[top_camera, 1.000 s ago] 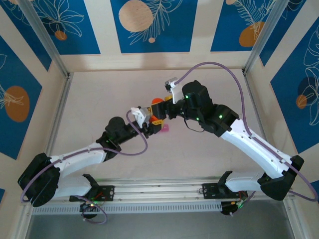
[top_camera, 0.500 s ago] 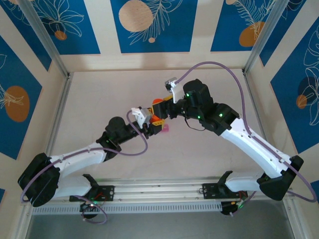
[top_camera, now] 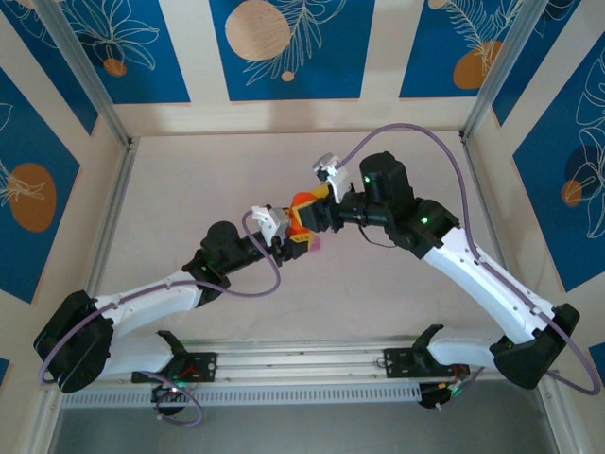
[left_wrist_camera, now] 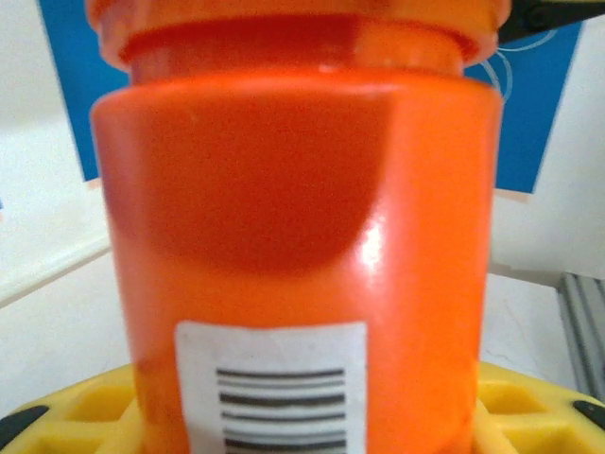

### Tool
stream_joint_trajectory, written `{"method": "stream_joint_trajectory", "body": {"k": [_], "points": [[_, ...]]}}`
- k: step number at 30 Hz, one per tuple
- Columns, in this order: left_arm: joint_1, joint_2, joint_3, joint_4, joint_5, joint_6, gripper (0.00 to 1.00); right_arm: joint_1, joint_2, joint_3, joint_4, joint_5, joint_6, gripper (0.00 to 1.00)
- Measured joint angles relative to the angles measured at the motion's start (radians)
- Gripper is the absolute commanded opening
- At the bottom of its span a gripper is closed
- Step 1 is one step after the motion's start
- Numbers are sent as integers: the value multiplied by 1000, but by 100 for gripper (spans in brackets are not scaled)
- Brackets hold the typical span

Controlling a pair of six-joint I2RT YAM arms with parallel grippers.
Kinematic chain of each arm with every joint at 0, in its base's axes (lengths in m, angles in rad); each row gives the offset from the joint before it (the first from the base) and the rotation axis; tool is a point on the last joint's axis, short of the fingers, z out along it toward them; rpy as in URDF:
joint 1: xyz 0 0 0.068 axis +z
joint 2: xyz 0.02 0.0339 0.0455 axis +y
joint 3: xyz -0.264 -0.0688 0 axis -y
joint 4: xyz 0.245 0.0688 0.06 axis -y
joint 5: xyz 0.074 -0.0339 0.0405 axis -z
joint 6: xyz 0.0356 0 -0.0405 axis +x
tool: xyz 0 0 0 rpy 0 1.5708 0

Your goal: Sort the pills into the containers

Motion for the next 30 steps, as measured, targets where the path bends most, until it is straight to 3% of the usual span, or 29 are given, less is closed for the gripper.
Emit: {"method": "stream_joint_trajectory", "body": {"k": [5,10,16,24,30], "points": [[-3,0,0,13,121,8,0,-63,-11,21,-93,-219,-290,35],[-11,-1,0,52,279,22,0,-117,7,110,-305,-445,-645,30],[-11,-1,0,68,407,18,0,-145,45,208,-501,-594,-915,29],[-11,0,0,74,422,20,0,-157,37,227,-502,-629,-952,28],[-11,-28,-6,47,346,42,0,-169,-72,68,-305,-598,-781,24]]}}
